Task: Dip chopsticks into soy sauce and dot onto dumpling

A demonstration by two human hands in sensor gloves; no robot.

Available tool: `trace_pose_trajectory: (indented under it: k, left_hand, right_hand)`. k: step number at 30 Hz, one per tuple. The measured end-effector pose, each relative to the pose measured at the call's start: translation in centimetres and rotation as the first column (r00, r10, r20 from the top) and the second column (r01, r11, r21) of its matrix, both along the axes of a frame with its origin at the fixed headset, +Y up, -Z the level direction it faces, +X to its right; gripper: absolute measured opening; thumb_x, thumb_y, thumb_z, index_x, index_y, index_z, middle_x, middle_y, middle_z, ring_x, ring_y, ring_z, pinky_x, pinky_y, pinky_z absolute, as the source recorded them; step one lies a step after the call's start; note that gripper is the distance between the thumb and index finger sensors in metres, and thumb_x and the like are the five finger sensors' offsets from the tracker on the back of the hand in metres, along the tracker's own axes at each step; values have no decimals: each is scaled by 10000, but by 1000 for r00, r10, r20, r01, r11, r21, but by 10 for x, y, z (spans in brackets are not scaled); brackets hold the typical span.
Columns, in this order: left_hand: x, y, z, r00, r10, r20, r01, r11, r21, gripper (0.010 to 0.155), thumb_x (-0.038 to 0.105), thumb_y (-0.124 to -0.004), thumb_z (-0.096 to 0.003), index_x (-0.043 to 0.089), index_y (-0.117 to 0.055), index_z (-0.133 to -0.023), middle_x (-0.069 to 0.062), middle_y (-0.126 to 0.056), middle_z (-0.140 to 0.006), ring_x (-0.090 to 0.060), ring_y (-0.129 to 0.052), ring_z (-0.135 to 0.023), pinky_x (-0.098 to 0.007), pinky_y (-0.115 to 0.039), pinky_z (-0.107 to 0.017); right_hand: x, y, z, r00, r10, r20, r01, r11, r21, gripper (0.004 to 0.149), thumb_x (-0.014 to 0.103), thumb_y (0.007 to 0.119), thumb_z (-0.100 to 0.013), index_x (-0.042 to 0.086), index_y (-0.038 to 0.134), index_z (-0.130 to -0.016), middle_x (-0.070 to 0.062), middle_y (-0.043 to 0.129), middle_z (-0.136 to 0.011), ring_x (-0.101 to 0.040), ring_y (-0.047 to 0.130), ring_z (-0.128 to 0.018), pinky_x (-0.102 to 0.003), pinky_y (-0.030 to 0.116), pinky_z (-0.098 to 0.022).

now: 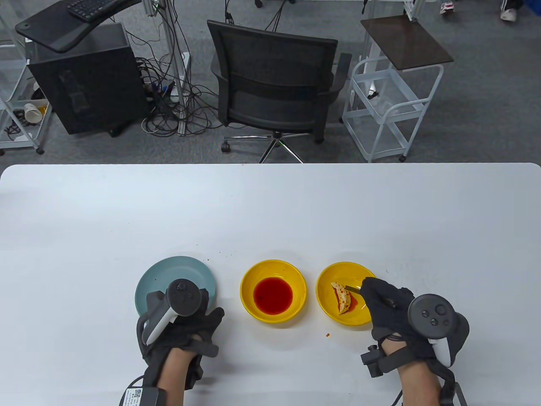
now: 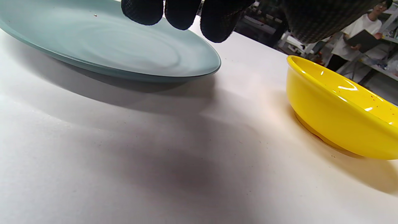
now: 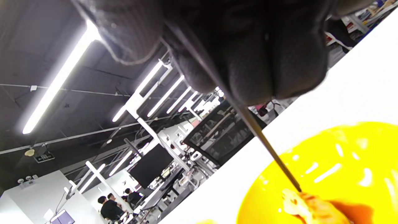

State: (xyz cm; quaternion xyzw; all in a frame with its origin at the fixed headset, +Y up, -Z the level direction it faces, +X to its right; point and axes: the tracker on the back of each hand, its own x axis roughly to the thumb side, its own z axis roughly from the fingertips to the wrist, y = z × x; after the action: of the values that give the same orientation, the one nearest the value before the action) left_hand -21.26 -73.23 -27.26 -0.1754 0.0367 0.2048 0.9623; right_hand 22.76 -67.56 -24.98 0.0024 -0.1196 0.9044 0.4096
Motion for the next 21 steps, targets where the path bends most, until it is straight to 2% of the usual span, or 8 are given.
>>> trace_pose_trajectory:
  k: [10,17,21]
  left_hand:
    - [0,0,0,1000,1,0,-1,1000,-6,782,639,-697,-483,191,-563,-1111,-99,-446,-1185,-480,-519,-1068,-720,-362,-722]
    - [0,-1,0,1000,0,-1,0,1000,-12,782,637,-698,-484,188,-564,-1110,-102,-445,-1185,-482,-518,-1067,-720,-362,-721]
    - [0,0,0,1000,-3,-1,3,1000,-12,782,638,-697,-485,190,-563,-1111,-102,-445,-1185,-483,-516,-1068,-720,-362,-722]
  right_hand:
    - [7,7,4,1000,-7,19,7,1000,1,542,480,747,-433,65,906,-745,-211,1018,-640,-477,986,-539,-753,544,-648]
    - [5,15,11,997,-72,-21,74,988,135,589,507,704,-438,58,876,-779,-218,1001,-659,-487,969,-552,-761,535,-649]
    - [-8,18,14,992,-68,-110,90,973,213,577,497,707,-442,84,846,-821,-208,985,-696,-483,960,-586,-765,524,-654]
